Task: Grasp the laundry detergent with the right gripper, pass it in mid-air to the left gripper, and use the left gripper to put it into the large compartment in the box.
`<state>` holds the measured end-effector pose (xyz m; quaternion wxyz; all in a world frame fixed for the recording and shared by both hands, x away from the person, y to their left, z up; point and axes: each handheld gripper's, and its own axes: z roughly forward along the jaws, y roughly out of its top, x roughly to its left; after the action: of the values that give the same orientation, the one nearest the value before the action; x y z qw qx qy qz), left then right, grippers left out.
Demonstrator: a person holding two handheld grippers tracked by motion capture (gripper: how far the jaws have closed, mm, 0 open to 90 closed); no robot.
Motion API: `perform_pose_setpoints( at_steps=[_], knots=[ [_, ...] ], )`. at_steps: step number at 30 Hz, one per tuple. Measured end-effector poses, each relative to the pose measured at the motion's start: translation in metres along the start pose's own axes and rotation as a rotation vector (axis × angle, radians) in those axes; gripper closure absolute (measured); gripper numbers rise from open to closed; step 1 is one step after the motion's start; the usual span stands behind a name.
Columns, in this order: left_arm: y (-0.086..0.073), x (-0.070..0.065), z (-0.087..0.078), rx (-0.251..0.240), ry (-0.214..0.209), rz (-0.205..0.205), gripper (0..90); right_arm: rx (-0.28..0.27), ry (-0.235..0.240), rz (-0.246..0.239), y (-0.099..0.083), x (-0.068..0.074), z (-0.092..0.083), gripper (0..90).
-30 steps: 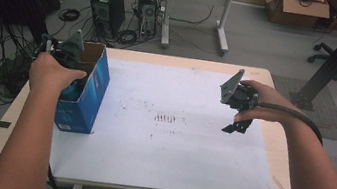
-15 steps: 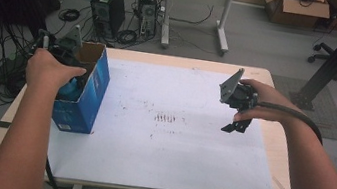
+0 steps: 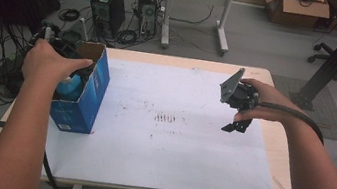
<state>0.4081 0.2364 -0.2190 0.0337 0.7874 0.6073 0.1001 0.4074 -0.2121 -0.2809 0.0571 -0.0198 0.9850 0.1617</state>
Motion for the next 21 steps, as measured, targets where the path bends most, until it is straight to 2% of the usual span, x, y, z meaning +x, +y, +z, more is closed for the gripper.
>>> perform_pose_setpoints(
  at_steps=[4, 7, 10, 16, 18, 21],
  knots=[
    [0.002, -0.006, -0.009, -0.006, -0.032, 0.068, 4.7, -0.001, 0.000, 0.002, -0.002, 0.000, -0.001, 3.3],
    [0.004, -0.012, -0.012, 0.003, -0.024, 0.112, 5.3, 0.000, -0.003, 0.008, -0.003, 0.001, -0.002, 3.3],
    [0.005, -0.019, -0.015, -0.005, -0.021, 0.181, 6.4, 0.002, -0.005, 0.008, -0.005, 0.001, -0.002, 3.3],
    [0.010, -0.033, -0.021, -0.035, -0.066, 0.275, 6.8, 0.005, -0.003, 0.012, -0.007, 0.002, -0.003, 3.3],
    [0.013, -0.039, -0.024, -0.045, -0.081, 0.325, 4.8, 0.005, -0.004, 0.012, -0.007, 0.002, -0.003, 3.3],
    [0.018, -0.048, -0.028, -0.032, -0.071, 0.360, 4.7, 0.006, -0.005, 0.012, -0.007, 0.001, -0.004, 3.3]
  ],
)
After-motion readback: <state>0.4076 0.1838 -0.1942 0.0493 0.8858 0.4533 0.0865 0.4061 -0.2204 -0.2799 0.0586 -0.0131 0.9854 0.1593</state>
